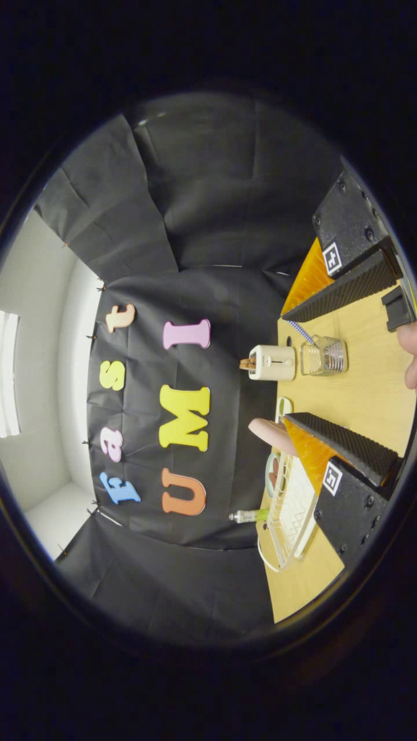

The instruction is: Take the plate from the dish rack, then take the spoon from the basket and place it into the plate.

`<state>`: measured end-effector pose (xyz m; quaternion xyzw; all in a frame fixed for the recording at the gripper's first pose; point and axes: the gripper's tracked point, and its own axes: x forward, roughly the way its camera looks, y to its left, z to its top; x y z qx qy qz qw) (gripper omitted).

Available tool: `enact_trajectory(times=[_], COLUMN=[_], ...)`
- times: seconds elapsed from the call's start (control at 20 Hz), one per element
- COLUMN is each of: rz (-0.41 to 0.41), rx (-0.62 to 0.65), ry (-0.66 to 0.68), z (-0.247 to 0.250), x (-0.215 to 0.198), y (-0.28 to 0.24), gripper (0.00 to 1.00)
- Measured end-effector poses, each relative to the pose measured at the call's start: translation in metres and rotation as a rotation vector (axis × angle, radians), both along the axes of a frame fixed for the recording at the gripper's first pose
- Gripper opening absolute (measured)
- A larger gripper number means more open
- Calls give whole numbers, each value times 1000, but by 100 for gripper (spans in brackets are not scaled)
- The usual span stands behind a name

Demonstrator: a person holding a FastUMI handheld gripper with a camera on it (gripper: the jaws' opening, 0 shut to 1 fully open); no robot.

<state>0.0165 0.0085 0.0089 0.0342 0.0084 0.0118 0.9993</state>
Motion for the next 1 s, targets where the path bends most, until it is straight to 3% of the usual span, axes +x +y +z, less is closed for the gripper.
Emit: enact_trajectory(times=[0.2, 0.6, 1.0], rz=[34, 208, 264], rx=[8, -19, -68], ry=[6, 129, 337], z=[14, 65, 108], x=[11, 60, 130], y=[11, 56, 73], gripper=[100, 100, 100])
